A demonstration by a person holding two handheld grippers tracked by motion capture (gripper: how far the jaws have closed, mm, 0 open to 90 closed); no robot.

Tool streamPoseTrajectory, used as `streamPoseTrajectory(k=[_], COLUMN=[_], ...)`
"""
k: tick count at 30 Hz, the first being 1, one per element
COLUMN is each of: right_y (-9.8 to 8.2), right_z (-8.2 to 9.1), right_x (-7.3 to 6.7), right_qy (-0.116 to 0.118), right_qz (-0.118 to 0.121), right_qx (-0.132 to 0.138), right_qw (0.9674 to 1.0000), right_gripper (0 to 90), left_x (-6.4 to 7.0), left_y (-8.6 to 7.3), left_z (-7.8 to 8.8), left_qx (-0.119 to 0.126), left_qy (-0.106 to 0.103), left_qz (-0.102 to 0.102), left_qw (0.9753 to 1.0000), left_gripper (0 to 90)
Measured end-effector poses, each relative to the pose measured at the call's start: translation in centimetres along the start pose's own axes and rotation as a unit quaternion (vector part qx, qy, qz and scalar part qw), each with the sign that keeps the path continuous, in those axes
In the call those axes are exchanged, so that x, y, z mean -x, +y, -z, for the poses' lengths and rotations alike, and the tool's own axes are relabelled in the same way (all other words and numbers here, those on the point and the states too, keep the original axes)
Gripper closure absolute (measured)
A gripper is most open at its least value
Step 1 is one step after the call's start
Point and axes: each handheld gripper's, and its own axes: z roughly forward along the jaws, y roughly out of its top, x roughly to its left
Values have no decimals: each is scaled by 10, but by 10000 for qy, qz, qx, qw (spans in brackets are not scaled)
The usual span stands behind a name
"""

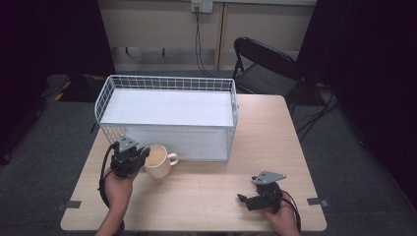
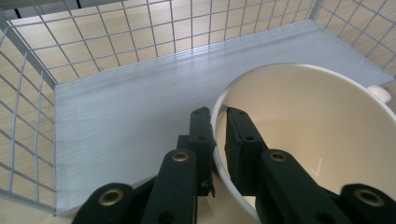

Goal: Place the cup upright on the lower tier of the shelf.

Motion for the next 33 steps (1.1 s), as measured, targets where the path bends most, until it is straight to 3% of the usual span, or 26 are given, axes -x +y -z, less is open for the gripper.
streamPoseTrajectory(k=[12,23,33], right_y=[0,0,0], right_z=[0,0,0], right_x=[0,0,0], right_qy=[1,0,0], right_qz=[0,0,0], right_qx=[0,0,0], right_qw=[10000,10000,10000], right_gripper=[124,124,124], left_x=[3,4,5], left_y=[6,12,13], left_z=[-11,-18,-23], left_qx=[-25,-47,40], left_qy=[281,403,607], left_qz=[10,12,61], left_qw=[9996,9992,9981], left_gripper=[818,817,817])
